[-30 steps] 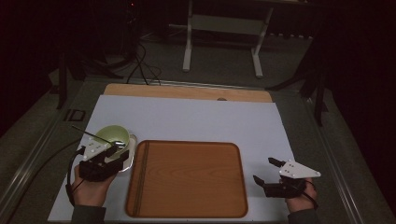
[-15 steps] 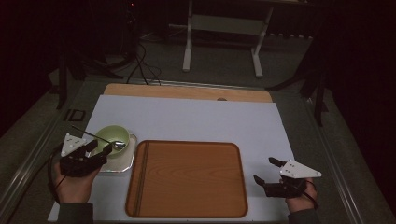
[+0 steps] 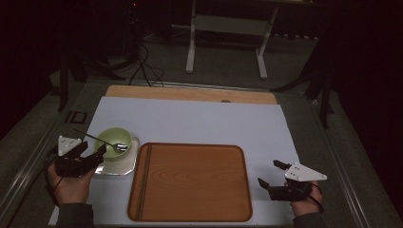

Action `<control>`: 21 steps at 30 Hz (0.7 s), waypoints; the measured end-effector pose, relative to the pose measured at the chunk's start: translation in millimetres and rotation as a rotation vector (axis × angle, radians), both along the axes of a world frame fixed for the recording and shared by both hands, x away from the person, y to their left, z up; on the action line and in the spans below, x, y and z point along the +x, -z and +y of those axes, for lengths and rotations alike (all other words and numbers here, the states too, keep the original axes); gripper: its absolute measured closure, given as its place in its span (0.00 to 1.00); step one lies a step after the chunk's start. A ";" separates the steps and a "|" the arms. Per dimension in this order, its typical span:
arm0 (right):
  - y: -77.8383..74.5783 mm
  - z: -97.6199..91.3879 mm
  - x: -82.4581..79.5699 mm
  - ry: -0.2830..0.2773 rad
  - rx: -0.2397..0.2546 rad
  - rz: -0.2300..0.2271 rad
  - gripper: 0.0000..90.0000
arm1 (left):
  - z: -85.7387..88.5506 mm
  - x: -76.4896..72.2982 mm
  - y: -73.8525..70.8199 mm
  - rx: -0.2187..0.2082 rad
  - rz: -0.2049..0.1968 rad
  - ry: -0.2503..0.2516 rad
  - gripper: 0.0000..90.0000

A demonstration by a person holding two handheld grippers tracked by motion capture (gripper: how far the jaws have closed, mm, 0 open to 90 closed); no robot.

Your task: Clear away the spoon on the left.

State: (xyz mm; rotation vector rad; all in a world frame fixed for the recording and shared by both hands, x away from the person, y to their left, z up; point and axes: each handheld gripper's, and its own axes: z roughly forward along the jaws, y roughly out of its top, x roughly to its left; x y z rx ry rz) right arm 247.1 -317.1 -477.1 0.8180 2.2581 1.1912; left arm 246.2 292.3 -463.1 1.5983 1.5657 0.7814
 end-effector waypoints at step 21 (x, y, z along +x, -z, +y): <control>-0.5 0.4 0.3 -0.001 -0.001 -0.001 0.16 | 34.6 42.2 36.9 -0.119 0.057 -0.071 0.54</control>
